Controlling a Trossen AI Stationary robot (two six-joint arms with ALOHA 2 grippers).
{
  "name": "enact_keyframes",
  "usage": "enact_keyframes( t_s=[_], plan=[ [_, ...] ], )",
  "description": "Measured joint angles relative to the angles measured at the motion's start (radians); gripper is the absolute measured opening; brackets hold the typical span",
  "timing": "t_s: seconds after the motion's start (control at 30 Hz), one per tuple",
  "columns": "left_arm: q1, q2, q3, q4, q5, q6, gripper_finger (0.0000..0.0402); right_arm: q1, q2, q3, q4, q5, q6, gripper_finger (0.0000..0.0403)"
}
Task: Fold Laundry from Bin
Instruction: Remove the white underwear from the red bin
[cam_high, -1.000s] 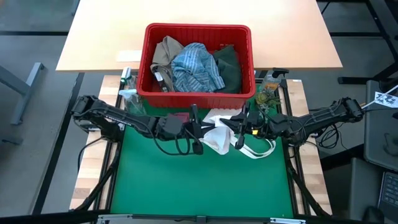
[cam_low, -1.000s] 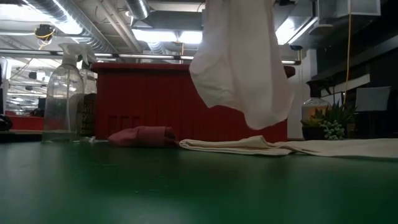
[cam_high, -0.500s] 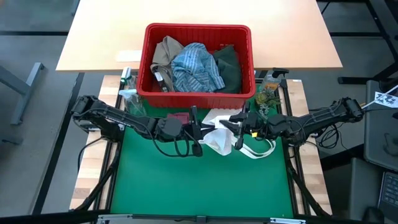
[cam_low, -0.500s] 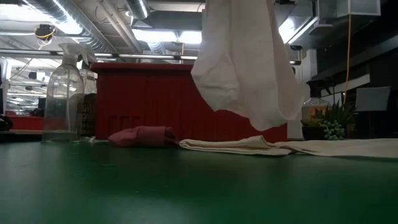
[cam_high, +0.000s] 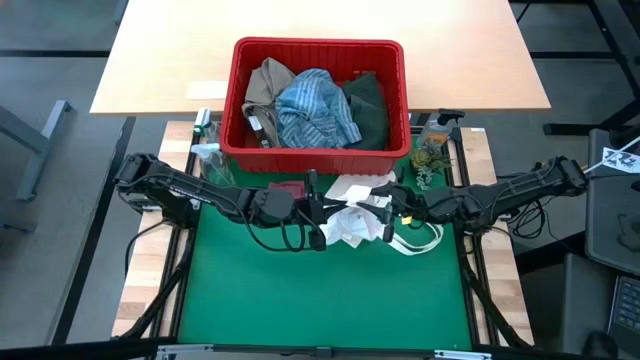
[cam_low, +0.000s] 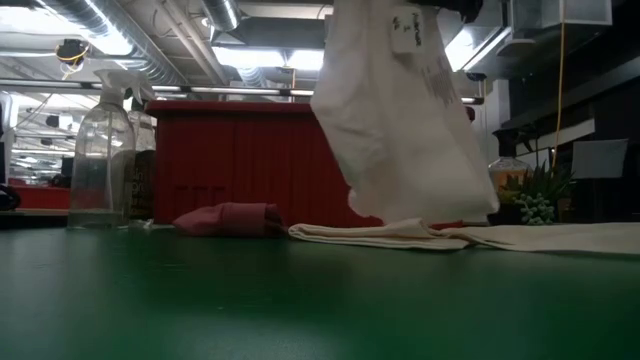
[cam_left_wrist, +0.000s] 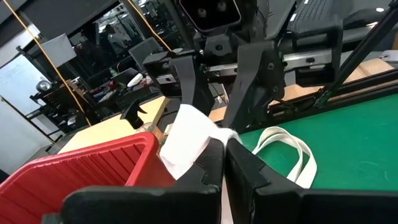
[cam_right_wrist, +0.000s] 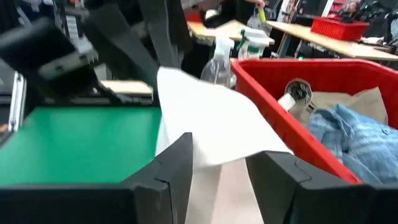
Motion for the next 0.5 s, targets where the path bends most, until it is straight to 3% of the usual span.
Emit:
enact_keyframes(
  t_s=[0.27,0.5],
  plan=[
    [0.000,0.000,0.000,0.002,-0.007,0.000,0.0000,0.000,-0.035,0.000,-0.123,-0.003,0.000,0.0147],
    [0.000,0.000,0.000,-0.002,-0.023,0.000,0.0000,0.000,-0.074,0.000,-0.248,-0.068,0.002,0.0147]
  ],
)
